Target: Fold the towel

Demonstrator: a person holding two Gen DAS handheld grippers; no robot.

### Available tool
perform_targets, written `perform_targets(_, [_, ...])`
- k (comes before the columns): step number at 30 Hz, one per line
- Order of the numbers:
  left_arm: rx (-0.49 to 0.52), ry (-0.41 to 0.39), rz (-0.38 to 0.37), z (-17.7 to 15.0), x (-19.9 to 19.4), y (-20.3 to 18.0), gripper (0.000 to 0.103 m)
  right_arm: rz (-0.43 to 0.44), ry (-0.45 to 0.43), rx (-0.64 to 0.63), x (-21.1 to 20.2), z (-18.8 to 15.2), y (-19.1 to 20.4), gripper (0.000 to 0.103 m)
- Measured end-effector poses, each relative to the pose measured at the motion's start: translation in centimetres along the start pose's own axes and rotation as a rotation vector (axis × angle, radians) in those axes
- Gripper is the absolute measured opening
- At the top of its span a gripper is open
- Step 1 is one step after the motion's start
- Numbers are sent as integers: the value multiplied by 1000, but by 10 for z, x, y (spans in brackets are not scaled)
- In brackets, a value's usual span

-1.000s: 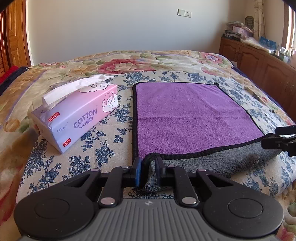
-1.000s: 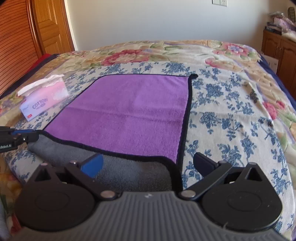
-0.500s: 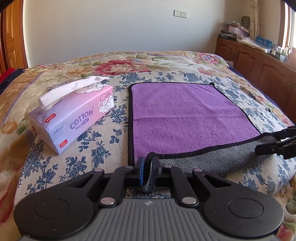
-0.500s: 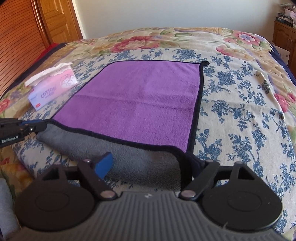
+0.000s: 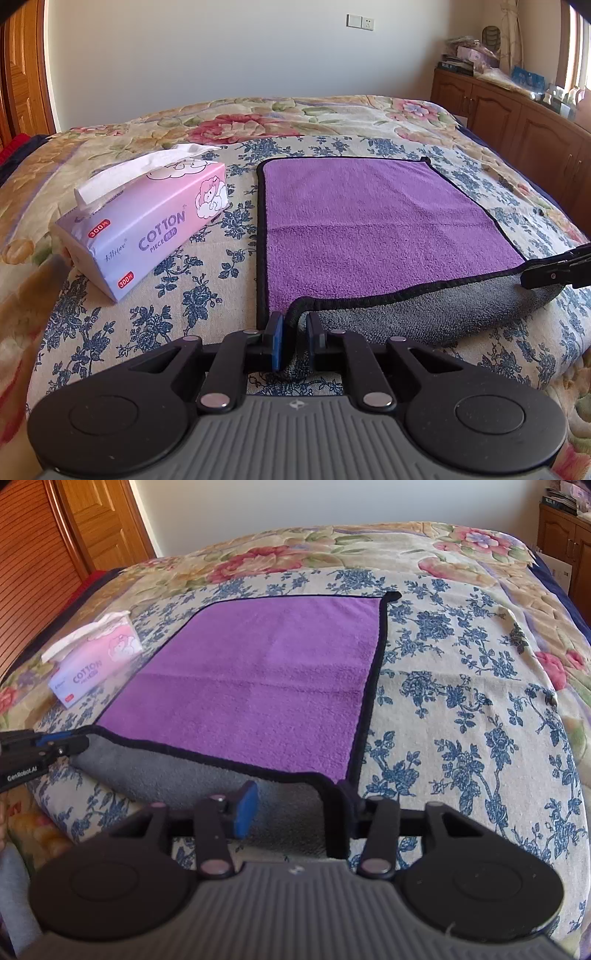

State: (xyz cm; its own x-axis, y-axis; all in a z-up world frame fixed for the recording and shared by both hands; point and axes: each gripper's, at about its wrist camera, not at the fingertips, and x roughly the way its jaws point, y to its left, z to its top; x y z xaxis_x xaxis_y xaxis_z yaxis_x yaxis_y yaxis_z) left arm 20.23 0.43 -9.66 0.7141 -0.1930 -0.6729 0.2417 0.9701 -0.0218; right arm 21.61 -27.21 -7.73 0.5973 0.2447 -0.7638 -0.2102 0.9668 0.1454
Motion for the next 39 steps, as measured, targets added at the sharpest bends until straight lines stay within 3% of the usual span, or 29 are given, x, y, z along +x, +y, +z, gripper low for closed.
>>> perform_targets(5, [-2, 7, 0, 0, 1, 1, 15, -5, 9, -4, -1, 1, -2, 23])
perform_targets(7, [-1, 6, 0, -1, 1, 1, 15, -7, 9, -3, -1, 1, -3, 21])
perform_targets(9, [-3, 4, -6, 0, 1, 1, 12, -9, 9, -9, -2, 1, -2, 20])
perform_targets(11, [-7, 3, -13, 0, 0, 1, 7, -12, 9, -18, -2, 1, -1, 10])
perform_targets(39, [-29, -112, -68, 20, -31, -5, 6, -2, -101, -41, -16, 8, 0, 5])
